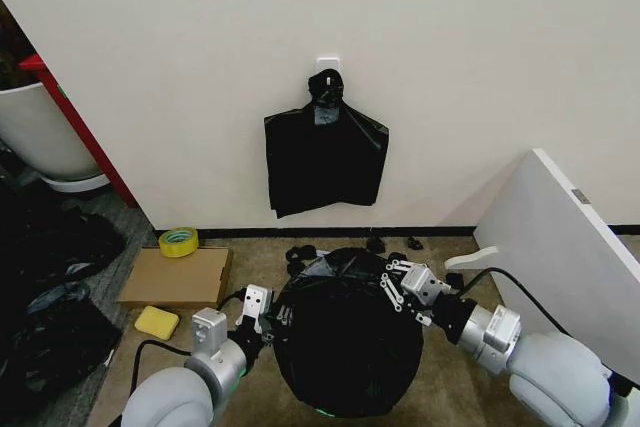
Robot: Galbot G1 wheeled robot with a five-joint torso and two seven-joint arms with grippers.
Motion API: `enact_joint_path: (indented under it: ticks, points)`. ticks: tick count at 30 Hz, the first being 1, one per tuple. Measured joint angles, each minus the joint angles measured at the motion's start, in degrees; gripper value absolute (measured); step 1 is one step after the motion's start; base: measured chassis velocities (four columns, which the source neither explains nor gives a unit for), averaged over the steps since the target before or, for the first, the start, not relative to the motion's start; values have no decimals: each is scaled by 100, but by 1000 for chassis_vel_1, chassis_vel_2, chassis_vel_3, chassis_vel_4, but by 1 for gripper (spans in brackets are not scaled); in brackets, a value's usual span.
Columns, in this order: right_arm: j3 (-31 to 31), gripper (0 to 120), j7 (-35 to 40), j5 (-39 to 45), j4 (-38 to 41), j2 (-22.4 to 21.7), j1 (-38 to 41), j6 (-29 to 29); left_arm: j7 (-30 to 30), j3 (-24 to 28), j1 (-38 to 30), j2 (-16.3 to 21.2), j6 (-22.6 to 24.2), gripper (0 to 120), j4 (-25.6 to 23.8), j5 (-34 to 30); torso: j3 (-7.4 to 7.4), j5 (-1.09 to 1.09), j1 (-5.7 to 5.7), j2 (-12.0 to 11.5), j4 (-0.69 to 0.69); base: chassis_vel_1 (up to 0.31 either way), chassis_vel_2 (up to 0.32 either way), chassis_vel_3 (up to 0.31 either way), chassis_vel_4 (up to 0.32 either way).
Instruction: Place the garbage bag over the trash bin.
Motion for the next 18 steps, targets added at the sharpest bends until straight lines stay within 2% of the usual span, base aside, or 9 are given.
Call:
enact_joint_path:
  ticks: [3,7,11,16,18]
  points:
    - [10,0,201,209,-12,-41,128,-114,105,1,62,19,0,0,-31,165,0,0,0,0,0,0,0,0,0]
    - [-2,0,359,444,-131,-143,282,-394,488,24,158,69,-135,0,-38,773,0,1,0,0,0,0,0,0,0]
    - [80,0,334,559,-193,-205,275,-442,591,24,200,85,-214,0,-39,961,0,1,0,0,-1,0,0,0,0]
    - [402,0,-72,1065,-39,-312,117,-324,604,-61,293,87,-307,0,-9,1024,0,0,0,0,0,0,0,0,0]
    - [465,6,-323,1241,27,-356,76,-191,583,-122,342,69,-329,0,4,1021,0,-2,0,0,-1,0,0,0,0]
